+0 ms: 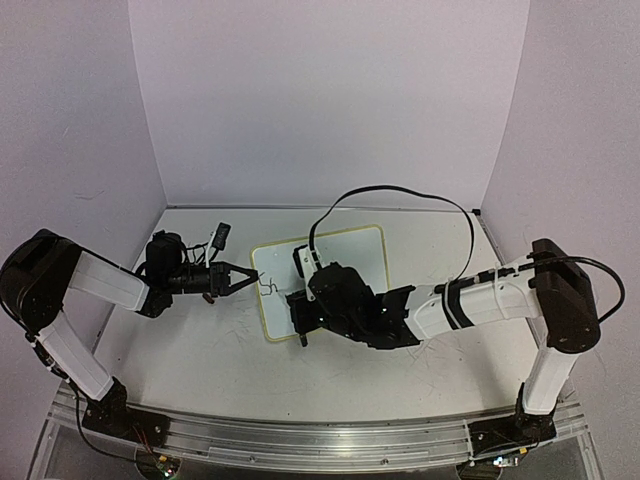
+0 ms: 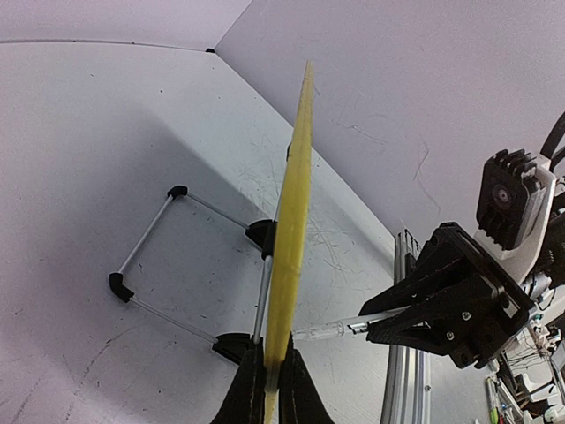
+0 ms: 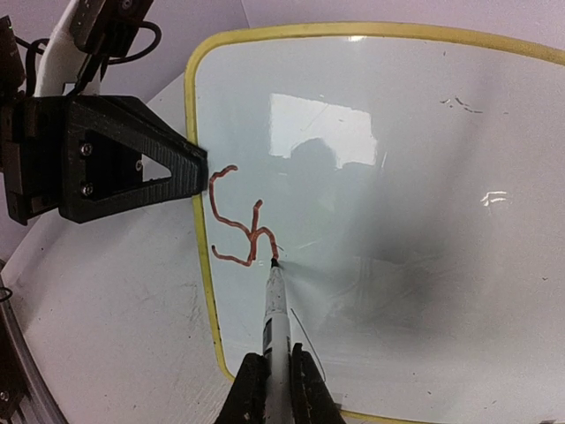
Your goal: Write a sentence on the whiteboard
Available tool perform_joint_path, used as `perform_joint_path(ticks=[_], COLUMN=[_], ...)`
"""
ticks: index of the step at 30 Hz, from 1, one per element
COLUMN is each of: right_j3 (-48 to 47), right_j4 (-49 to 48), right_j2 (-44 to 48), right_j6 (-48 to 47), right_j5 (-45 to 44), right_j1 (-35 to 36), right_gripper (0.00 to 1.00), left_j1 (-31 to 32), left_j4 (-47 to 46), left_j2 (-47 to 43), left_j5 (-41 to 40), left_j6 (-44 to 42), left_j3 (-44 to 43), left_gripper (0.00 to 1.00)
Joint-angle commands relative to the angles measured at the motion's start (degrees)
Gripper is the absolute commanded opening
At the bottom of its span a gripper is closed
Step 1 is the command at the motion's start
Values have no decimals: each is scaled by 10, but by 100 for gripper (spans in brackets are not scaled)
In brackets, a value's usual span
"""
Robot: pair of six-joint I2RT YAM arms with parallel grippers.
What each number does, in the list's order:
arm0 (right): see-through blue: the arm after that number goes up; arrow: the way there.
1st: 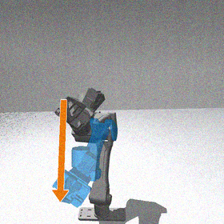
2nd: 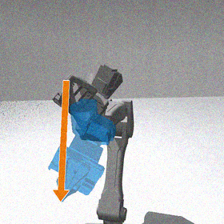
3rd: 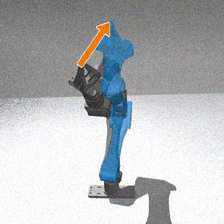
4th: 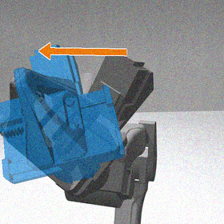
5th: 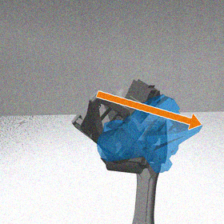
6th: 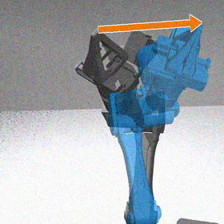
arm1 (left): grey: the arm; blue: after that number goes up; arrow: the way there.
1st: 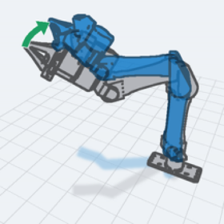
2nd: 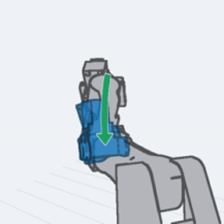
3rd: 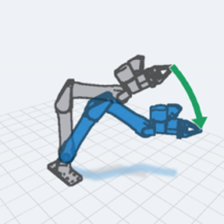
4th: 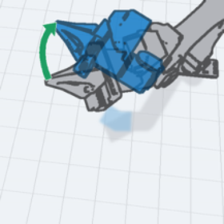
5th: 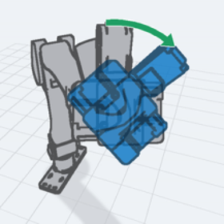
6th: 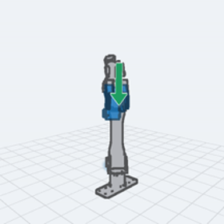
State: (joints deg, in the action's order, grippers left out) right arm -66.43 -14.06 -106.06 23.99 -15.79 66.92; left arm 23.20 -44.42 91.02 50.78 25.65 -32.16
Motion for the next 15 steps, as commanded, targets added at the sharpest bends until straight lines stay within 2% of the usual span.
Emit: perform_joint_path(ticks=[1,15], right_j3=[4,-30], right_j4=[18,7], right_j2=[12,0], right_j6=[-3,-35], right_j5=[-19,-49], right_j1=[-2,-7], right_gripper=[0,0], left_j1=[6,7], left_j4=[-6,-6], left_j2=[-14,-12], left_j5=[36,36], left_j6=[11,12], left_j3=[5,3], left_gripper=[0,0])
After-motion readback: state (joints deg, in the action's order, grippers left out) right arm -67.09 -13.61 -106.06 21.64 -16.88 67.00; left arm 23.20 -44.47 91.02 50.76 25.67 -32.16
